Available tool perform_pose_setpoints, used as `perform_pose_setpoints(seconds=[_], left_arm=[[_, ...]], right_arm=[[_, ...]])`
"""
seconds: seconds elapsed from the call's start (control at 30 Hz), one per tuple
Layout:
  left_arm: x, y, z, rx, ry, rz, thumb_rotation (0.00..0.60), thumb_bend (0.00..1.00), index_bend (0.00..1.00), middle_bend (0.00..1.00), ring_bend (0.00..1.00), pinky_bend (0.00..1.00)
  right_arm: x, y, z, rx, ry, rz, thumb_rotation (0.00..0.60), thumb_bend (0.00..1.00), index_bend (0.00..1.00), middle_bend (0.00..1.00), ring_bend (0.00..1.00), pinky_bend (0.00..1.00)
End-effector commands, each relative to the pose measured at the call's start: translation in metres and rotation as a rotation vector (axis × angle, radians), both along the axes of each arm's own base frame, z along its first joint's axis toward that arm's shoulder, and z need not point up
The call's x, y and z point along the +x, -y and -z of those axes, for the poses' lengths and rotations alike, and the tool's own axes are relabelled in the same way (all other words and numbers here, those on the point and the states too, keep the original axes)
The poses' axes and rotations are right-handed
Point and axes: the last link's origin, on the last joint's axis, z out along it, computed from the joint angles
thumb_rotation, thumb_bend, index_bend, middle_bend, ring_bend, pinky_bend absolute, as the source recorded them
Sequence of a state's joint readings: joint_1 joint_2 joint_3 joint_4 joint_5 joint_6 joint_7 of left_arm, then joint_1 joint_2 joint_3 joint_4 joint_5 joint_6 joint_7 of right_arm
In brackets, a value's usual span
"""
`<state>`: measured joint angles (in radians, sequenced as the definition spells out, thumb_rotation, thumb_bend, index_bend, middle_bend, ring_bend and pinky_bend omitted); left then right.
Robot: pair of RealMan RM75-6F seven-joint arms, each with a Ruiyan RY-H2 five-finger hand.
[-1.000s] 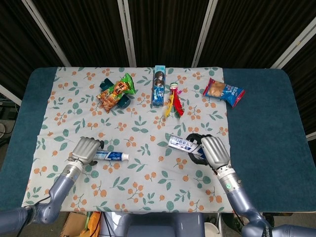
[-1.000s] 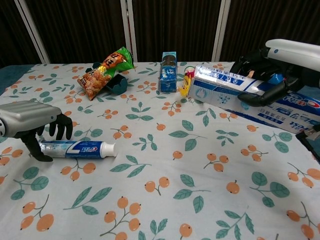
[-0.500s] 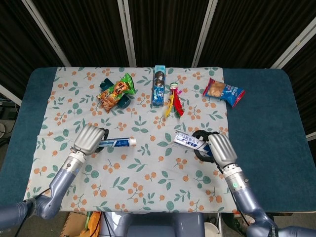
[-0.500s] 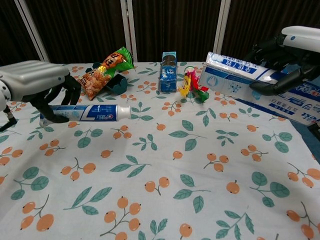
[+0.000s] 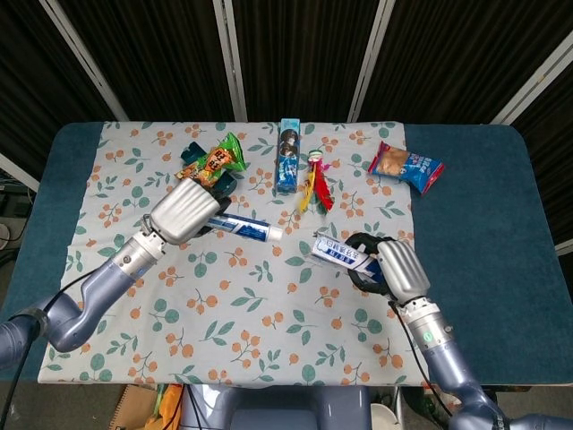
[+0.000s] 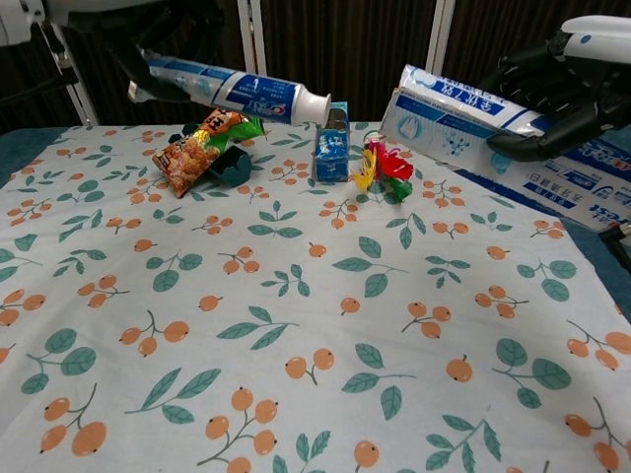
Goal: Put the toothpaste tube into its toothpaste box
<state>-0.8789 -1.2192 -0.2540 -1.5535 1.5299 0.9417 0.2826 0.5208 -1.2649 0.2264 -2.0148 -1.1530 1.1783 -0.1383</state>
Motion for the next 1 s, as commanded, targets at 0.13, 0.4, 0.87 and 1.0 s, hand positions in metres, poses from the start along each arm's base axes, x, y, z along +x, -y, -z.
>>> perform_pose_setpoints(seconds=[0.13, 0.4, 0.87, 1.0], left_arm=[[0.022, -0.008, -0.007, -0.031, -0.031, 0.084, 0.600, 0.48, 0.71, 0.79, 0.71, 0.70], [0.033, -0.006, -0.001, -0.047, -0.037, 0.134, 0.600, 0.48, 0.71, 0.79, 0.71, 0.70], [0.058, -0.001, 0.006, -0.008, 0.020, 0.164, 0.600, 0.48, 0.71, 0.79, 0.71, 0.70], [0.062, 0.000, 0.008, -0.012, 0.020, 0.168, 0.600, 0.48, 0.71, 0.79, 0.71, 0.70]], right_arm=[[0.003, -0.004, -0.002, 0.002, 0.005, -0.004, 0.600, 0.39, 0.50, 0.59, 0.49, 0.40], [0.006, -0.007, -0.007, -0.003, 0.013, -0.008, 0.600, 0.39, 0.50, 0.59, 0.49, 0.40], [0.012, -0.016, -0.012, 0.005, 0.027, -0.020, 0.600, 0.39, 0.50, 0.59, 0.49, 0.40], [0.014, -0.017, -0.012, 0.008, 0.031, -0.025, 0.600, 0.39, 0.50, 0.59, 0.49, 0.40]])
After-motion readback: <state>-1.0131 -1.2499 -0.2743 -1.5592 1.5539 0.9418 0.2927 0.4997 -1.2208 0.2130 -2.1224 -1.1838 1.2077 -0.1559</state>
